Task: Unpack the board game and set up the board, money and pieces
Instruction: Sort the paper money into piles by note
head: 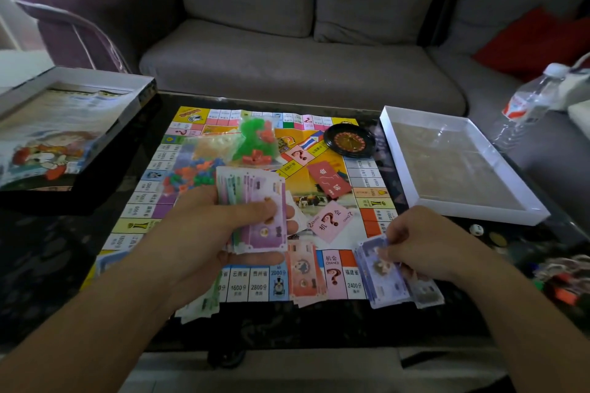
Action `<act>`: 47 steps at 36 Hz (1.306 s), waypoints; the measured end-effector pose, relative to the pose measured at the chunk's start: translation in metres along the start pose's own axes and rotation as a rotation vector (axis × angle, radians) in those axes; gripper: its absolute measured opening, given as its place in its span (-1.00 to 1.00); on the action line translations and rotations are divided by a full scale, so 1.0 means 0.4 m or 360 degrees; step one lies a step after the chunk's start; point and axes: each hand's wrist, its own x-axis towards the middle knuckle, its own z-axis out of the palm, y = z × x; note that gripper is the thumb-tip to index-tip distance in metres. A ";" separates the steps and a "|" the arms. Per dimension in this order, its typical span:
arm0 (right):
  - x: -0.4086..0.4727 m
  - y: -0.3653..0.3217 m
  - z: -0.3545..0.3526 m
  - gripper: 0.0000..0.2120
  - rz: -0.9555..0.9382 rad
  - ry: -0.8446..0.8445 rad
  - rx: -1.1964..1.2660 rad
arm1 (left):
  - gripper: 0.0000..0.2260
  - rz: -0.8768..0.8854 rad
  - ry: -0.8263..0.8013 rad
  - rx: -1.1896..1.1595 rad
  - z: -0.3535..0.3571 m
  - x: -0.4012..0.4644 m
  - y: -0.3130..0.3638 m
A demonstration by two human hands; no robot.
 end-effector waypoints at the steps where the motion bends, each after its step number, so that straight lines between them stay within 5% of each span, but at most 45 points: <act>1: 0.002 -0.002 0.006 -0.84 0.0025 0.0004 -0.0024 | -0.79 0.0010 -0.0013 0.0007 0.001 0.000 -0.001; 8: -0.031 -0.039 0.007 -0.84 -0.0020 0.0267 -0.0073 | -0.80 0.0023 -0.0074 0.0065 0.010 -0.006 -0.006; 10: -0.043 -0.056 0.010 -0.81 -0.0195 0.0286 0.0265 | -0.80 0.0022 -0.0098 0.0080 0.013 -0.010 -0.008; 15: -0.082 -0.128 0.056 -0.62 -0.0563 -0.0222 0.1348 | -0.80 0.0013 -0.0189 0.0110 0.025 -0.013 -0.023; 18: -0.088 -0.162 0.086 -0.80 -0.0654 -0.0090 0.1256 | -0.83 0.0012 -0.0316 0.0067 0.039 -0.018 -0.026; 25: -0.074 -0.163 0.078 -0.81 -0.0584 0.0182 0.1173 | -0.78 -0.0024 -0.0244 -0.0081 0.027 -0.018 -0.020; 40: -0.082 -0.179 0.107 -0.85 -0.0720 0.0300 0.1120 | -0.87 0.0168 -0.0017 0.0196 0.004 -0.013 -0.029; 47: -0.086 -0.187 0.125 -0.90 -0.0700 0.0136 0.1251 | -0.83 0.0181 -0.0065 0.0194 0.010 -0.016 -0.031</act>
